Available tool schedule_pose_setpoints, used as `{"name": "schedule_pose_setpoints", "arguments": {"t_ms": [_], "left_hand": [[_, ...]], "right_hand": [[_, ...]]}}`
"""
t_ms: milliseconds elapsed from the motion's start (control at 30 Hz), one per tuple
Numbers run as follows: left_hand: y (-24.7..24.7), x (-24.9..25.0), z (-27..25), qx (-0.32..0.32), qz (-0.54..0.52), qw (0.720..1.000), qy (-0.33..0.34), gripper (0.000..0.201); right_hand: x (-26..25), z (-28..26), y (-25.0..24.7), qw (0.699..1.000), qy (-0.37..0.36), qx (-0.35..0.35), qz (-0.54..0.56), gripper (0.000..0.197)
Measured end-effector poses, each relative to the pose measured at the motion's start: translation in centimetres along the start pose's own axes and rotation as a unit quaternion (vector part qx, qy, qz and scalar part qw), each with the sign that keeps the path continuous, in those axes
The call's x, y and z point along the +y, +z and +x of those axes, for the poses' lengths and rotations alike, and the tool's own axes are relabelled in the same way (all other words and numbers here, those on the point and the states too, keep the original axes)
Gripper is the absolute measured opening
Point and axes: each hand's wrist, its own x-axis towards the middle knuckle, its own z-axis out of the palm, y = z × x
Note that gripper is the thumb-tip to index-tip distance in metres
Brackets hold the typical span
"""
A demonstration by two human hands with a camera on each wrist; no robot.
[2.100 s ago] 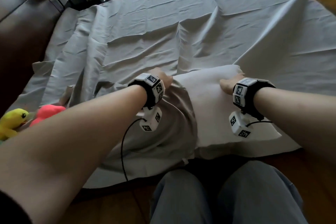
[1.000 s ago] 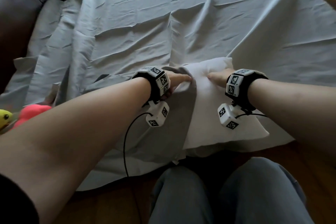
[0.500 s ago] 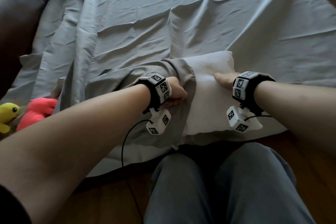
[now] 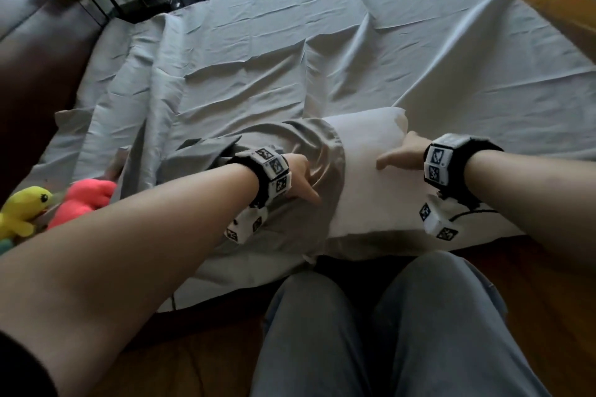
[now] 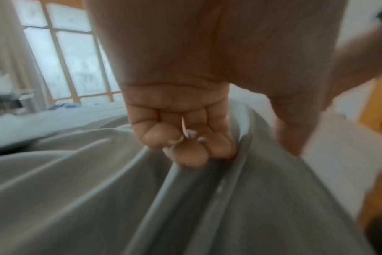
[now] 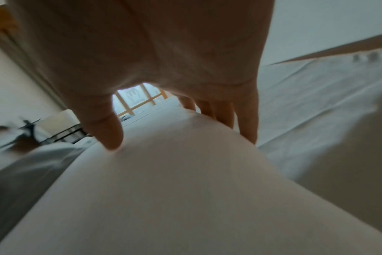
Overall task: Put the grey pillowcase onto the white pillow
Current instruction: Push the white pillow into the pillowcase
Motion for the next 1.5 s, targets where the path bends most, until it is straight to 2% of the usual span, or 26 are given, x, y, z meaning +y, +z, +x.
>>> {"name": "schedule_pose_setpoints", "arguments": {"t_ms": [67,100,200,300,367,433,567,600,700,800,900,1033,1100,1200,1233,1300,1367,1433,1500], "left_hand": [[0.6,-1.1,-1.2,-0.036,0.074,0.997,-0.009,0.051],[0.8,-1.7,-1.8,-0.033,0.102,0.994,-0.018,0.055],[1.9,-3.0,-2.6,-0.026,0.194,0.978,-0.067,0.074],[4.2,-3.0,-2.9,-0.021,0.243,0.966,-0.090,0.058],[5.4,-2.9,-2.9,0.022,0.231,0.970,-0.077,0.040],[6.0,-3.2,-2.4,0.055,0.218,0.973,-0.055,0.025],[5.6,-3.9,-2.2,0.078,0.204,0.976,-0.016,0.023],[5.2,-4.2,-2.3,0.090,0.187,0.978,-0.009,0.022],[3.3,-5.0,-3.2,0.142,0.138,0.980,0.008,0.019],[1.2,-5.4,-4.6,0.206,0.124,0.970,0.041,0.020],[-1.1,-5.5,-6.7,0.277,0.095,0.955,0.040,0.015],[-5.7,-5.7,-8.9,0.383,0.038,0.923,-0.002,0.015],[-8.8,-5.9,-9.7,0.408,0.027,0.912,-0.022,0.016],[-13.1,-6.3,-10.7,0.403,0.000,0.914,-0.040,0.017],[-14.0,-6.2,-10.5,0.383,-0.005,0.922,-0.051,0.019],[-14.6,-5.5,-9.9,0.327,-0.005,0.941,-0.081,0.037],[-13.1,-4.7,-9.1,0.289,-0.070,0.952,-0.076,0.062],[-10.2,-4.5,-8.2,0.242,-0.108,0.963,-0.047,0.075],[-6.8,-5.2,-6.6,0.208,-0.032,0.977,-0.043,0.085]], "right_hand": [[-0.4,-0.5,0.7,0.998,-0.026,0.000,-0.066,0.132],[-0.9,-0.8,1.2,0.994,-0.046,0.008,-0.095,0.137],[-2.9,-1.8,2.6,0.973,-0.137,0.046,-0.179,0.135],[-4.3,-3.2,5.5,0.935,-0.210,0.022,-0.287,0.148],[-4.6,-3.9,8.0,0.912,-0.224,0.015,-0.345,0.158],[-4.6,-4.3,10.1,0.893,-0.237,0.043,-0.379,0.157],[-4.8,-5.0,12.2,0.860,-0.294,0.139,-0.393,0.136],[-4.9,-5.2,12.5,0.853,-0.310,0.154,-0.391,0.122],[-4.9,-6.0,13.1,0.846,-0.351,0.187,-0.354,0.062],[-5.2,-6.5,11.9,0.848,-0.367,0.206,-0.323,0.036],[-6.9,-7.4,9.0,0.843,-0.395,0.270,-0.247,0.032],[-9.6,-9.4,3.0,0.845,-0.375,0.327,-0.196,0.025],[-10.9,-10.5,-0.4,0.834,-0.387,0.351,-0.177,0.024],[-13.4,-11.2,-4.9,0.834,-0.386,0.355,-0.170,0.024],[-14.0,-11.0,-5.9,0.845,-0.374,0.341,-0.172,0.024],[-14.5,-9.8,-6.8,0.871,-0.345,0.297,-0.183,0.028],[-14.2,-7.9,-5.9,0.888,-0.318,0.256,-0.210,0.028],[-13.3,-5.3,-3.9,0.902,-0.286,0.242,-0.215,0.029],[-12.4,-3.1,-1.7,0.918,-0.255,0.228,-0.199,0.031]]}}
